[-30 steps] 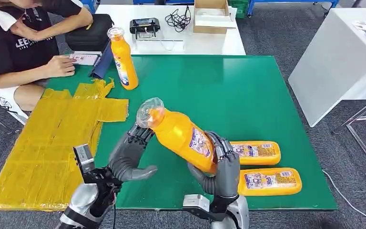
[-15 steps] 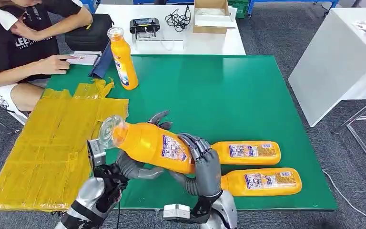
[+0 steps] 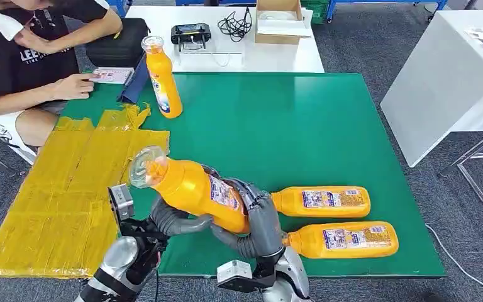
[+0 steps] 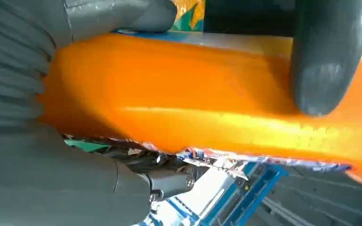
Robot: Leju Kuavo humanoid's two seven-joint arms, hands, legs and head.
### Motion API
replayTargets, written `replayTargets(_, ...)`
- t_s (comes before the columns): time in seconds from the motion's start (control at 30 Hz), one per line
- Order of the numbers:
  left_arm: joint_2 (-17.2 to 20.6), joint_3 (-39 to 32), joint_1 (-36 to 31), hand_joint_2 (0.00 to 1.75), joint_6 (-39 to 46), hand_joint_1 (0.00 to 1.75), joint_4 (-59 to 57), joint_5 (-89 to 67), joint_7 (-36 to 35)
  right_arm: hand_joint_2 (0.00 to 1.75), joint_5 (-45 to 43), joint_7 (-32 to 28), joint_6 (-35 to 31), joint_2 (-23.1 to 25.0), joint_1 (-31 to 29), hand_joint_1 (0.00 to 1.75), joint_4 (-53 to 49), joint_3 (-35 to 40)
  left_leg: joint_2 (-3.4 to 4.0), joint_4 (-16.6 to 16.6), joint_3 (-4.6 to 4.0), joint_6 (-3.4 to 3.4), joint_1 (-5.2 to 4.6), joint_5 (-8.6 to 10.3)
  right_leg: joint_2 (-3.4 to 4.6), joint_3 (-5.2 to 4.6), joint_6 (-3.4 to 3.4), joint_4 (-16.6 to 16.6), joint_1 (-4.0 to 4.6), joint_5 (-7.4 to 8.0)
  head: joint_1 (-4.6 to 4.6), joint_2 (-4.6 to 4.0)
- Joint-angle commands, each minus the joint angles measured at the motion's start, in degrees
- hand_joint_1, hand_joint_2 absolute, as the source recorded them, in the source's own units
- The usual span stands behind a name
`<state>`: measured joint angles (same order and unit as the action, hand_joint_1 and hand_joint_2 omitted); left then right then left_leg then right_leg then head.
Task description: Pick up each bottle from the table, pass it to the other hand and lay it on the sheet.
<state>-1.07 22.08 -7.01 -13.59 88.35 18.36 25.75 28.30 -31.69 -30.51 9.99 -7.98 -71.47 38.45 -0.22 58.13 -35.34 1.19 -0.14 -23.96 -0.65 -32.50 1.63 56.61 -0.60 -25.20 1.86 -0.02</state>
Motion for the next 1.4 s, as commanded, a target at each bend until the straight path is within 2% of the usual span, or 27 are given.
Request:
replayTargets(0.03,-0.79,-0.67,-2.39,1.75,11.36,1.75,1.13,-10.41,2.94,1.75,-0.26,-0.3,-4.14,-2.92,2.25,0.0,-3.61,-0.58,-0.12,-0.01,0.01,-0.05,0.05,0.0,-0.1,0.07,-0.03,-0.03,0.05,-0.02,-0.04,0.0)
replayTargets(0.1,-0.42,-0.72,-2.88,1.75,21.1,1.75,1.1,-21.46,3.85,1.75,1.13,0.31,-5.99,-3.54,3.69,0.0,-7.19,-1.53,-0.11,0.0,0.04,-0.06,0.05,-0.02,-0.08,0.1,-0.04,-0.03,0.04,-0.04,-0.02,0.0)
replayTargets(0.17,-0.08,-1.0,-3.24,1.75,22.86,1.75,0.94,-23.49,3.31,1.75,2.06,1.32,-6.0,-4.37,4.69,0.0,-10.17,-1.96,-0.14,0.01,0.07,-0.08,0.07,-0.04,-0.11,0.17,-0.05,-0.04,0.07,-0.06,-0.02,0.0)
replayTargets(0.27,0.94,-2.36,-4.31,1.75,33.32,1.75,-0.75,-37.27,2.06,1.75,6.04,4.38,-7.37,-5.4,7.27,0.0,-16.35,-4.86,-0.22,-0.01,0.06,-0.07,0.06,-0.02,-0.19,0.17,-0.04,-0.04,0.05,-0.07,0.0,0.0)
replayTargets(0.3,1.68,-2.37,-4.98,1.75,38.73,1.75,-2.3,-47.91,-1.16,1.75,7.36,5.35,-7.7,-5.74,8.09,0.0,-18.16,-6.31,-0.17,-0.01,0.02,-0.05,0.02,0.0,-0.14,0.1,-0.03,-0.02,0.02,-0.05,-0.02,0.0)
replayTargets(0.37,2.03,-3.05,-5.9,1.75,40.46,1.75,-4.11,-52.99,-3.14,1.75,8.95,6.58,-7.27,-6.58,9.08,0.0,-21.0,-8.01,-0.2,-0.02,0.08,-0.07,0.03,0.0,-0.16,0.18,-0.05,-0.04,0.03,-0.05,0.0,0.0)
replayTargets(0.4,3.28,-3.43,-7.54,1.75,44.21,1.75,-7.86,-70.12,-10.57,1.75,10.27,6.52,-8.07,-6.57,9.76,0.0,-22.84,-9.83,-0.18,-0.03,0.04,-0.05,0.01,0.02,-0.15,0.12,-0.03,-0.03,0.01,-0.04,-0.02,0.0)
replayTargets(0.47,3.52,-3.92,-9.33,1.75,45.02,1.75,-11.47,-72.72,-11.25,1.75,11.13,7.16,-7.63,-7.05,10.46,0.0,-25.09,-11.18,-0.28,-0.06,0.1,-0.08,0.02,0.05,-0.24,0.21,-0.05,-0.05,0.02,-0.05,0.0,0.0)
replayTargets(0.5,4.4,-4.33,-11.6,1.75,45.36,1.75,-16.25,-90.66,-20.73,1.75,12.83,7.16,-8.93,-6.93,10.84,0.0,-26.64,-12.48,-0.23,-0.07,0.08,-0.07,0.01,0.05,-0.19,0.15,-0.04,-0.05,0.0,-0.03,-0.02,0.0)
replayTargets(0.53,5.26,-3.7,-14.17,1.75,44.74,1.75,-20.84,-101.95,-26.52,1.75,14.07,7.53,-9.41,-7.24,11.13,0.0,-28.31,-13.36,-0.18,-0.06,0.06,-0.05,-0.01,0.05,-0.16,0.11,-0.03,-0.04,-0.01,-0.02,-0.02,0.0)
replayTargets(0.57,5.25,-3.69,-15.13,1.75,45.73,1.75,-22.88,-101.91,-26.56,1.75,14.38,7.97,-8.97,-7.32,11.25,0.0,-28.97,-13.63,-0.27,-0.08,0.13,-0.1,0.03,0.06,-0.23,0.22,-0.07,-0.07,0.03,-0.02,-0.02,0.0)
replayTargets(0.6,6.73,-2.77,-16.28,1.75,45.16,1.75,-24.42,-108.36,-30.87,1.75,14.7,7.97,-9.31,-7.33,11.22,0.0,-29.38,-13.89,-0.24,-0.06,0.07,-0.06,-0.01,0.07,-0.21,0.12,-0.04,-0.03,-0.01,-0.02,0.02,0.0)
replayTargets(0.63,10.53,5.71,-21.15,1.75,39.84,1.75,-31.09,-108.36,-41.23,1.75,16.47,8.29,-9.49,-7.21,11.5,0.0,-31.35,-15.27,-0.2,-0.05,0.06,-0.05,0.0,0.06,-0.18,0.09,-0.03,-0.03,0.0,-0.01,-0.02,0.0)
replayTargets(0.67,10.24,5.14,-21.82,1.75,41.02,1.75,-32.92,-108.36,-40.54,1.75,16.59,8.41,-9.49,-7.26,11.64,0.0,-31.77,-15.54,-0.31,-0.07,0.11,-0.11,0.05,0.09,-0.27,0.18,-0.07,-0.05,0.05,-0.01,-0.04,0.0)
replayTargets(0.7,10.6,5.62,-23.38,1.75,38.53,1.75,-35.72,-108.36,-42.19,1.75,17.33,8.73,-9.49,-7.28,11.82,0.0,-32.34,-16.02,-0.32,-0.05,0.05,-0.07,0.01,0.1,-0.29,0.15,-0.04,-0.01,0.01,-0.02,-0.02,0.0)
replayTargets(0.73,12.94,10.86,-26.18,1.75,33.86,1.75,-39.06,-108.36,-47.44,1.75,18.97,9.27,-9.49,-7.03,12.43,0.0,-33.13,-17.13,-0.22,-0.04,0.06,-0.11,0.03,0.1,-0.2,0.1,-0.04,-0.03,0.02,0.01,-0.02,0.0)
replayTargets(0.8,13.31,11.51,-27.73,1.75,33.79,1.75,-43.0,-108.36,-47.93,1.75,19.06,9.39,-9.49,-7.34,12.62,0.0,-33.49,-17.39,-0.22,-0.07,0.1,-0.19,0.04,0.16,-0.22,0.09,-0.2,-0.04,0.04,0.11,-0.02,0.0)
replayTargets(0.83,12.94,9.04,-28.33,1.75,29.99,1.75,-46.11,-108.36,-47.86,1.75,20.88,10.29,-9.49,-7.11,12.99,0.0,-33.51,-18.49,-0.16,-0.03,0.07,-0.16,0.04,0.13,-0.17,0.07,-0.17,-0.01,0.02,0.11,0.0,0.0)
replayTargets(1.03,11.95,4.02,-30.37,1.75,24.35,1.75,-56.56,-108.36,-47.19,1.75,21.8,11.25,-9.49,-7.07,13.66,0.0,-33.48,-20.96,0.01,-0.03,0.08,-0.17,0.09,0.1,0.0,0.06,-0.17,-0.03,0.07,0.13,-0.04,0.0)
replayTargets(1.17,10.61,-1.95,-29.74,1.75,22.06,1.75,-61.14,-104.6,-42.13,1.75,21.87,11.75,-9.49,-7.22,13.14,0.0,-32.14,-21.78,0.06,-0.03,0.12,-0.2,0.1,0.08,0.07,0.11,-0.19,-0.04,0.09,0.13,-0.02,0.0)
replayTargets(1.2,10.35,-2.66,-29.38,1.75,23.01,1.66,-61.22,-104.28,-42.05,1.75,22.31,12.13,-9.49,-7.13,12.97,0.0,-31.55,-22.06,0.06,-0.04,0.07,-0.18,0.07,0.1,0.05,0.04,-0.18,-0.03,0.05,0.14,-0.04,0.0)
replayTargets(1.23,9.69,-3.8,-29.15,1.75,23.48,0.24,-61.55,-103.96,-41.42,1.75,22.69,12.53,-9.49,-7.24,12.97,0.0,-31.18,-22.18,0.07,-0.08,0.18,-0.22,0.11,0.08,0.07,0.18,-0.21,-0.08,0.09,0.13,-0.02,0.0)
replayTargets(1.27,9.17,-4.79,-28.82,1.75,23.56,0.24,-61.45,-103.04,-40.26,1.75,22.71,12.55,-9.49,-7.37,12.81,0.0,-30.82,-22.2,0.05,-0.07,0.14,-0.2,0.1,0.09,0.06,0.15,-0.19,-0.07,0.08,0.14,0.0,0.0)
replayTargets(1.3,8.76,-5.39,-28.54,1.75,23.67,0.0,-61.16,-102.43,-39.23,1.75,22.7,12.61,-9.49,-7.4,12.78,0.0,-30.63,-22.32,0.04,-0.09,0.16,-0.19,0.07,0.1,0.05,0.16,-0.18,-0.08,0.05,0.14,-0.02,0.0)
replayTargets(1.33,8.21,-6.28,-28.18,1.75,23.66,0.0,-60.78,-101.05,-36.87,1.75,22.59,12.73,-9.49,-7.46,12.73,0.0,-30.45,-22.32,0.04,-0.05,0.06,-0.16,0.05,0.11,0.04,0.06,-0.16,-0.03,0.03,0.14,-0.04,0.0)
replayTargets(1.37,8.01,-6.28,-28.08,0.0,23.61,0.0,-60.77,-100.98,-36.72,1.75,22.61,12.72,-9.49,-7.46,12.8,0.0,-30.4,-22.29,0.06,-0.1,0.16,-0.19,0.06,0.11,0.07,0.16,-0.18,-0.09,0.04,0.15,0.0,0.0)
replayTargets(1.4,7.71,-6.66,-27.87,0.0,23.61,0.0,-60.54,-100.23,-35.27,1.75,22.62,12.71,-9.49,-7.54,12.8,0.0,-30.21,-22.14,0.05,-0.08,0.15,-0.18,0.06,0.1,0.06,0.16,-0.18,-0.08,0.05,0.15,-0.02,0.0)
